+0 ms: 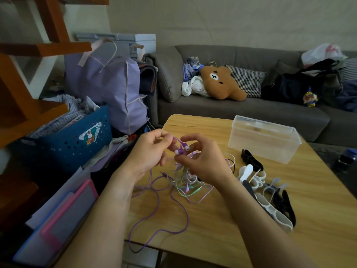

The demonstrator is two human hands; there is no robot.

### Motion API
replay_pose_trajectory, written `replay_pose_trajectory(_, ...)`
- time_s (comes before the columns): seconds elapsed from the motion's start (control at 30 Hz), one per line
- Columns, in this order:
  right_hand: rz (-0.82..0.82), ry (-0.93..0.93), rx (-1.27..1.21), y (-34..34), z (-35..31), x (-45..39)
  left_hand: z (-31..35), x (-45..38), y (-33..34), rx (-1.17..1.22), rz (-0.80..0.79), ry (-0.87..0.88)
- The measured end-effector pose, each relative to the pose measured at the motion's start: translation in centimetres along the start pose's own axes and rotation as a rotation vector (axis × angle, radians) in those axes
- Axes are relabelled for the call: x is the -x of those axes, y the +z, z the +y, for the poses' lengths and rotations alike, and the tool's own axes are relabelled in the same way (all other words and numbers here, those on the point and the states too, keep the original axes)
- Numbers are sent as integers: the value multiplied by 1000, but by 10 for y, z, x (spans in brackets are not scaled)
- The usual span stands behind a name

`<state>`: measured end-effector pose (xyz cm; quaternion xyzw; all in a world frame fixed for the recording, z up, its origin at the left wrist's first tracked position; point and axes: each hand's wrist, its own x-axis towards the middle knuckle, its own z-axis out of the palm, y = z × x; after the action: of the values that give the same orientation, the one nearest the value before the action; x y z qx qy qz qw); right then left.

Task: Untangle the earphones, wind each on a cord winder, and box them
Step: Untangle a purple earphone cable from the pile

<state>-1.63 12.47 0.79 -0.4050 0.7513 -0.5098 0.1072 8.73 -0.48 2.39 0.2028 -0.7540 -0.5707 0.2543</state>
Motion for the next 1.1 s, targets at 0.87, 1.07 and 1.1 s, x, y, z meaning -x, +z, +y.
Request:
replay_pose_trajectory(0.87,-86,78,1229,-7,-24,-11,-1,-10,-16,173,155,-153)
replay_pose_trajectory(1.07,-353,-36,954,42,-30,47,-10,-6,-32,104,367,-185)
replay_pose_trajectory(1.1,-387,-1,994,42,-24,48,-14,-5,-37,48,397,-198)
